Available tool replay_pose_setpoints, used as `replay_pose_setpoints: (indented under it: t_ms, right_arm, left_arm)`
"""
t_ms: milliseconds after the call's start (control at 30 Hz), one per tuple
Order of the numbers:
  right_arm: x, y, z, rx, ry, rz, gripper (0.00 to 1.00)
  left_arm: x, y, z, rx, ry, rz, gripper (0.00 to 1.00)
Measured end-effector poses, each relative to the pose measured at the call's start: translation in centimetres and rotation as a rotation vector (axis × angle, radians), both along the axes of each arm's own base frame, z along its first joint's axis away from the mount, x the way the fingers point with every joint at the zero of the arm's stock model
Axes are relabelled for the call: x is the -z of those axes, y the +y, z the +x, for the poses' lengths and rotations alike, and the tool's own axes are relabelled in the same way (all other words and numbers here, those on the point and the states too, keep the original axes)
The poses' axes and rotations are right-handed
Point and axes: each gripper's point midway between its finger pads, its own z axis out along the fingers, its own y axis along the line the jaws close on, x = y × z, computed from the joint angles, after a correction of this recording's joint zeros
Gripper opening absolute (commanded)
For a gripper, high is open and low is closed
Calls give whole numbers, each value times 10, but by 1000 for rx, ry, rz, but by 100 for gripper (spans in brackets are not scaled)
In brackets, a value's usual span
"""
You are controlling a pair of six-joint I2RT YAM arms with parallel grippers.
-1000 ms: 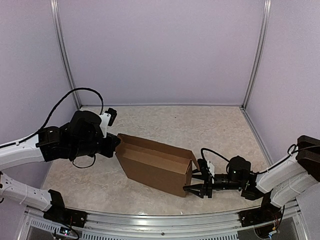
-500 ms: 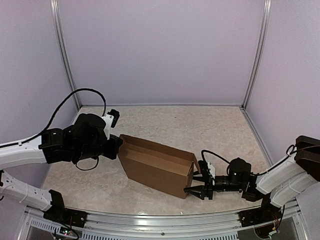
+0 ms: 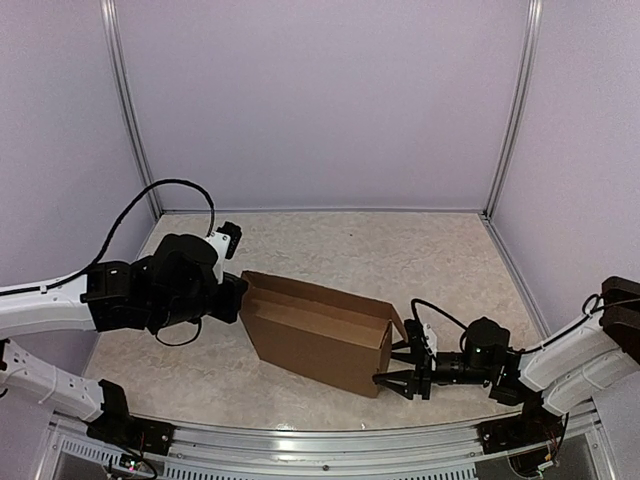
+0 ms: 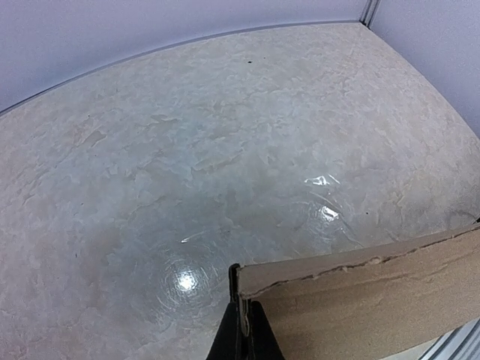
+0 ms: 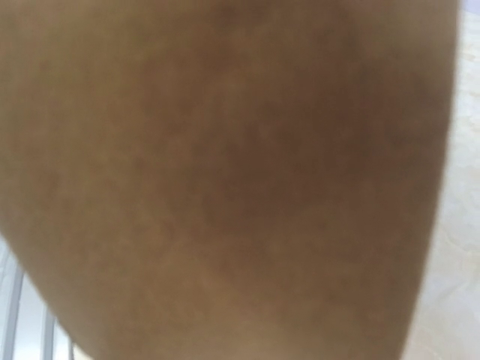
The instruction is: Fold the paper box
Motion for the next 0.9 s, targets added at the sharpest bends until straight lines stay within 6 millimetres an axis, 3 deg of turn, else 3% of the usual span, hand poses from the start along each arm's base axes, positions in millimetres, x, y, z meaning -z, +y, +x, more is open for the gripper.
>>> replay_pose_setpoints:
  t_ms: [200,400,467,900]
  right_arm:
    - [2,-7,6,58,19,8,76]
    - [-16,-12,20,147,-4,68,83]
    - [-24,-13,22,160,-16,89,99]
    - [-88,-39,16,212,-102,230,100]
  left_arm:
    - [1,-7,-4,10,-4,-5,0]
    - [1,-17,-12,46,2,-18,0]
    - [1,-18,-12,46,1,-17,0]
    - [1,-32,-8,48,2,2,0]
